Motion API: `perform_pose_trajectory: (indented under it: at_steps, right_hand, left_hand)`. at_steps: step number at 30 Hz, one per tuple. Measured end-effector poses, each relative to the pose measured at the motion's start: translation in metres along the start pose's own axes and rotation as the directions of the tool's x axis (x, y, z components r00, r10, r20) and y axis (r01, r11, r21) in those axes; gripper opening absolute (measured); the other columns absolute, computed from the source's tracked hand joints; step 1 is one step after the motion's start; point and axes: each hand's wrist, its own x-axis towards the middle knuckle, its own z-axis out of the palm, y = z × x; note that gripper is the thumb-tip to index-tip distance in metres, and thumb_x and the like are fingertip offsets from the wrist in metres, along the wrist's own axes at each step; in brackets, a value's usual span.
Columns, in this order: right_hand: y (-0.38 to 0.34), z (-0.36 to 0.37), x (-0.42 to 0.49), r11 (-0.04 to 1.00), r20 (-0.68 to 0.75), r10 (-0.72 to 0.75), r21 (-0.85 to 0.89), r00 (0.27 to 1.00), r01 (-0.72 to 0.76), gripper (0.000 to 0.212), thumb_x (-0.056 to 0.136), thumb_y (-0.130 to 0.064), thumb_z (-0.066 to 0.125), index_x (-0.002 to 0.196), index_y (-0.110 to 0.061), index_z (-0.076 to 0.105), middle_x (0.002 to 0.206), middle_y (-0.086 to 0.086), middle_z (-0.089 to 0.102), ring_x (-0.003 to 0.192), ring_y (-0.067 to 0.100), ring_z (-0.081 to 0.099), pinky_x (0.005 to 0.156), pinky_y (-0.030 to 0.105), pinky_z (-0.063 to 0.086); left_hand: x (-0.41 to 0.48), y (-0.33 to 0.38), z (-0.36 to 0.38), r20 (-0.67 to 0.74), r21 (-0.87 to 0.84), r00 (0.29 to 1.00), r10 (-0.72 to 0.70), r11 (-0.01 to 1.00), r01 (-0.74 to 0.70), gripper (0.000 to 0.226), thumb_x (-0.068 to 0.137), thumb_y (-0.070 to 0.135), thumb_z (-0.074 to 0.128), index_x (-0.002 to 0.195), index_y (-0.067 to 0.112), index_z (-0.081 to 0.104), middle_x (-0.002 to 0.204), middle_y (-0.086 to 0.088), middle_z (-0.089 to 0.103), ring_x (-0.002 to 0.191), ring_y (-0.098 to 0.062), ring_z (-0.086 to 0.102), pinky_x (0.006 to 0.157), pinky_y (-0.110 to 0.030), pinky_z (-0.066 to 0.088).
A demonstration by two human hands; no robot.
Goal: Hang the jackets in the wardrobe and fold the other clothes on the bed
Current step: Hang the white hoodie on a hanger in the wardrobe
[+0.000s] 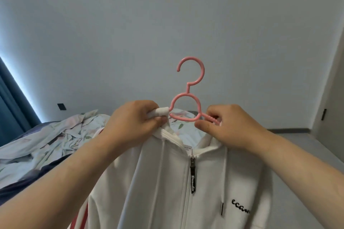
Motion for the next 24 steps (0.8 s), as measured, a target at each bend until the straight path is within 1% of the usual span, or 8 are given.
perform_pose_trajectory:
  at_steps: [3,6,10,13,15,18,21,24]
  right_hand:
    - [0.045,-0.002,0.007,1.000,0.032,0.015,0.007,0.999,-0.015,0.031,0.082,-0.062,0.056,0.080,-0.032,0.061,0.082,-0.017,0.064,0.077,-0.001,0.056,0.065,0.019,0.039]
    - [0.081,-0.006,0.000,0.996,0.092,0.082,0.010,0.992,-0.084,0.025,0.086,-0.059,0.050,0.089,-0.038,0.063,0.091,-0.019,0.064,0.087,0.002,0.058,0.077,0.027,0.044]
    - [0.101,-0.004,-0.020,0.978,0.272,0.196,0.018,0.942,-0.208,0.029,0.086,-0.070,0.034,0.076,-0.052,0.054,0.073,-0.018,0.060,0.073,-0.001,0.056,0.063,0.022,0.042]
    - [0.103,-0.005,-0.029,0.958,0.310,0.228,0.099,0.923,-0.270,0.048,0.078,-0.079,0.026,0.082,-0.041,0.056,0.074,-0.010,0.061,0.073,0.004,0.057,0.064,0.022,0.043]
    - [0.100,-0.011,-0.029,0.955,0.343,0.221,0.112,0.913,-0.274,0.055,0.080,-0.077,0.029,0.089,-0.031,0.058,0.076,-0.008,0.061,0.073,0.006,0.057,0.063,0.025,0.044]
    - [0.093,-0.021,-0.030,0.948,0.388,0.242,0.103,0.890,-0.303,0.040,0.089,-0.065,0.046,0.089,-0.026,0.056,0.078,-0.008,0.061,0.073,0.007,0.056,0.063,0.029,0.044]
    - [0.083,-0.037,-0.031,0.937,0.358,0.289,0.087,0.888,-0.340,0.038,0.083,-0.069,0.046,0.084,-0.032,0.054,0.075,-0.012,0.060,0.070,0.004,0.055,0.058,0.027,0.045]
    - [0.075,-0.055,-0.030,0.950,0.266,0.287,0.043,0.920,-0.309,0.045,0.080,-0.072,0.035,0.076,-0.031,0.051,0.067,-0.012,0.057,0.063,0.005,0.053,0.048,0.023,0.036]
  left_hand:
    - [0.020,0.001,0.036,0.019,-0.005,1.000,-0.022,1.000,0.022,0.028,0.071,0.049,0.056,0.073,0.022,0.062,0.061,0.005,0.057,0.061,-0.015,0.055,0.057,-0.037,0.045]
    - [0.030,0.001,0.058,0.071,-0.007,0.996,-0.058,0.998,0.059,0.026,0.071,0.050,0.056,0.072,0.023,0.061,0.062,0.007,0.058,0.062,-0.011,0.055,0.055,-0.035,0.042]
    - [0.033,0.005,0.066,0.175,0.018,0.978,-0.116,0.993,0.114,0.028,0.071,0.051,0.056,0.074,0.024,0.064,0.061,0.009,0.059,0.064,-0.008,0.055,0.058,-0.032,0.043]
    - [0.035,0.014,0.062,0.266,0.013,0.949,-0.167,0.985,0.170,0.032,0.071,0.051,0.056,0.076,0.021,0.066,0.065,0.005,0.062,0.067,-0.015,0.057,0.061,-0.035,0.046]
    - [0.034,0.024,0.055,0.302,0.001,0.929,-0.213,0.975,0.223,0.031,0.072,0.050,0.057,0.075,0.021,0.067,0.066,0.004,0.062,0.068,-0.017,0.058,0.062,-0.036,0.046]
    - [0.030,0.039,0.039,0.351,-0.007,0.891,-0.290,0.950,0.312,0.019,0.075,0.048,0.061,0.068,0.030,0.060,0.063,0.008,0.059,0.067,-0.008,0.056,0.058,-0.032,0.040]
    - [0.033,0.056,0.020,0.383,0.036,0.865,-0.325,0.941,0.338,0.022,0.084,0.039,0.071,0.067,0.035,0.057,0.064,0.010,0.057,0.066,-0.008,0.054,0.060,-0.033,0.042]
    - [0.042,0.073,0.006,0.376,0.072,0.868,-0.325,0.944,0.323,0.019,0.086,0.037,0.071,0.074,0.027,0.062,0.066,0.008,0.056,0.067,-0.014,0.053,0.061,-0.033,0.042]
